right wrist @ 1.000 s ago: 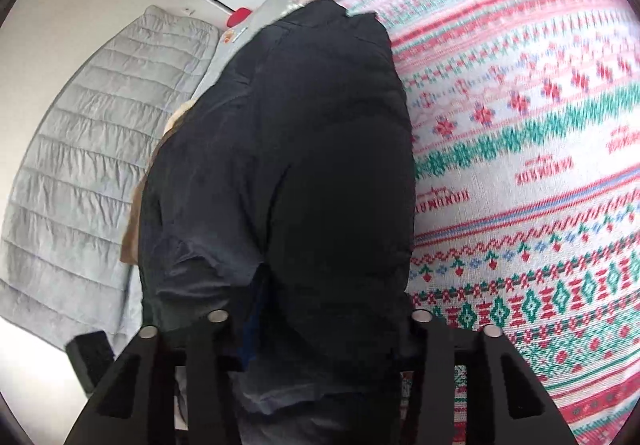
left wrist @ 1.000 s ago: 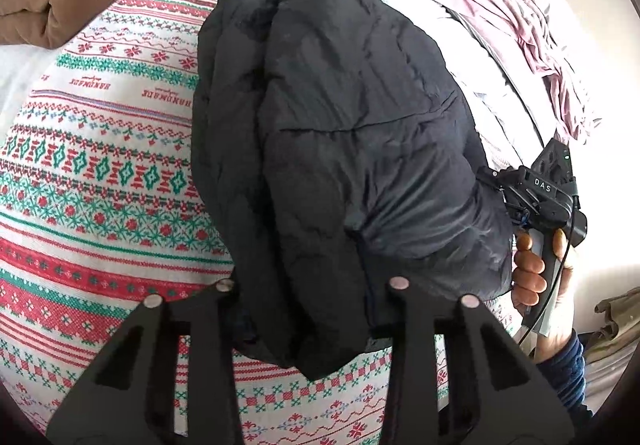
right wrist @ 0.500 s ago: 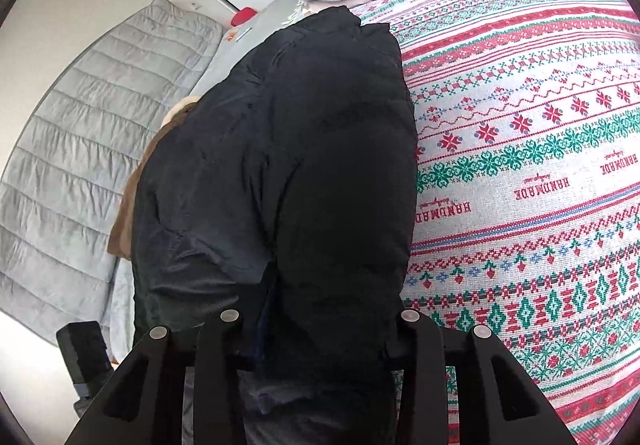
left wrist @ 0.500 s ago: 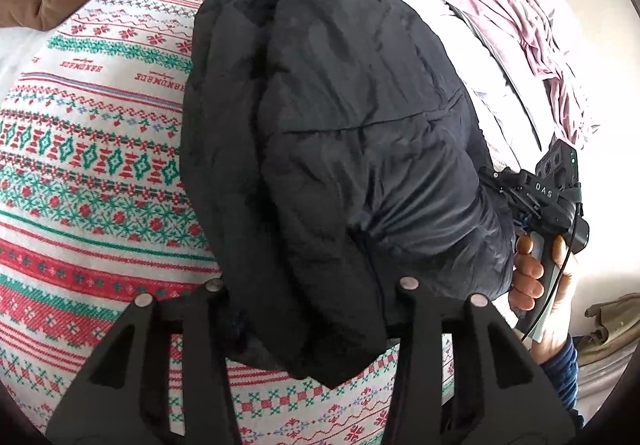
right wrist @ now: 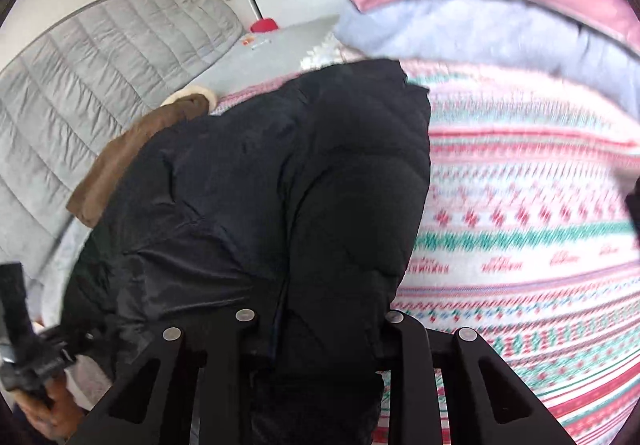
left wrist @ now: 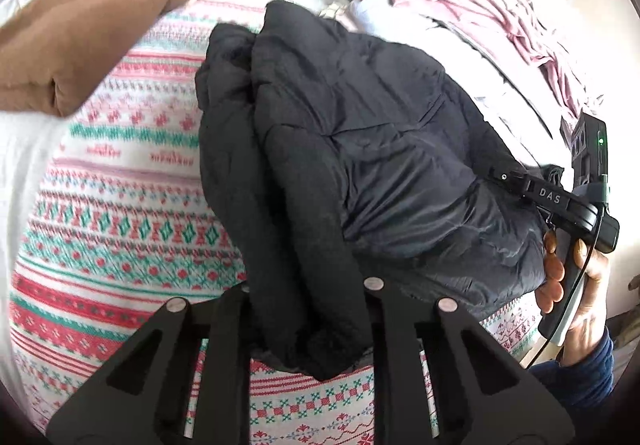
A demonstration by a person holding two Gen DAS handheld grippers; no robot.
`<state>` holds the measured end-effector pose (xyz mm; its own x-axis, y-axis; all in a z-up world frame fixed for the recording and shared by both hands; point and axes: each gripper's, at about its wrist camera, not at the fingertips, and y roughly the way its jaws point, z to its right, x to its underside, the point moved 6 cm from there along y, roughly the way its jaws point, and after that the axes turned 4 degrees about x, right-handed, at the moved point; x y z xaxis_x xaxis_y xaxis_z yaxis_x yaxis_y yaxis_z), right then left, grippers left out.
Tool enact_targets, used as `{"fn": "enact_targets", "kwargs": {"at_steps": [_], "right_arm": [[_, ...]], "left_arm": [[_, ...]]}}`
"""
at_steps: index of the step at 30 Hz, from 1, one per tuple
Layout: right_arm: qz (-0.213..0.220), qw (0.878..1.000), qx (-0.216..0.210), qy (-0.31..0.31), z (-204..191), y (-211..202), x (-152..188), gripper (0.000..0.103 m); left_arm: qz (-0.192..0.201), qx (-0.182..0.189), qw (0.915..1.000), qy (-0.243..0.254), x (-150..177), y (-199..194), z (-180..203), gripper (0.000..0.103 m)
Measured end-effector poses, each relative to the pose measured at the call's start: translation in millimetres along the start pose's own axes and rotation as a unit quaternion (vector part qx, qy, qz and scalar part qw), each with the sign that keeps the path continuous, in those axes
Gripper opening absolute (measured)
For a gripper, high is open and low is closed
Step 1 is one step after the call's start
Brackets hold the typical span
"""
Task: Fold large clothes
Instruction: 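Lift the jacket bundle with both tools and carry it over the grey cover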
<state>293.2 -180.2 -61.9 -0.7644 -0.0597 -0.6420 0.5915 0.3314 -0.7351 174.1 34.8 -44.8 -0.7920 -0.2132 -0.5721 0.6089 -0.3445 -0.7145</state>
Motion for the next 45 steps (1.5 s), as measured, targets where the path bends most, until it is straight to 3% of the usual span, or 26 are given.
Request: {"fn": "enact_targets", "kwargs": {"at_steps": [5,12,29,34,36,41,45], "right_arm": [[0.033,0.999,0.009,-0.011,-2,-13,-8,0.024],[0.083,0.992,0.068,-0.062,-21,-35,-15,0.023],[0.138,0.985,0.087,-0.054,-31,-59,-40,0.022],[0.153,0.984,0.085,-0.029,-31,-64,-57,0.021],[0.169,0.979,0.104,-0.036,-38,-67,-66,0.020],[0.204,0.969,0.128,-0.060,-68,-73,-90,0.018],[0.225,0.964,0.123,-0.071,-100,-73,-126,0.017]], "left_arm": [[0.017,0.005,0.9997,0.015,-6,-8,6,0.018],[0.038,0.009,0.9990,0.020,-18,-17,6,0.018],[0.086,0.024,0.9959,0.017,-51,-32,13,0.017],[0.106,0.039,0.9936,0.006,-72,-39,13,0.016],[0.119,0.045,0.9918,0.004,-83,-45,14,0.016],[0.141,0.051,0.9888,0.003,-113,-59,5,0.015],[0.169,0.049,0.9843,0.014,-152,-85,-14,0.015]]}}
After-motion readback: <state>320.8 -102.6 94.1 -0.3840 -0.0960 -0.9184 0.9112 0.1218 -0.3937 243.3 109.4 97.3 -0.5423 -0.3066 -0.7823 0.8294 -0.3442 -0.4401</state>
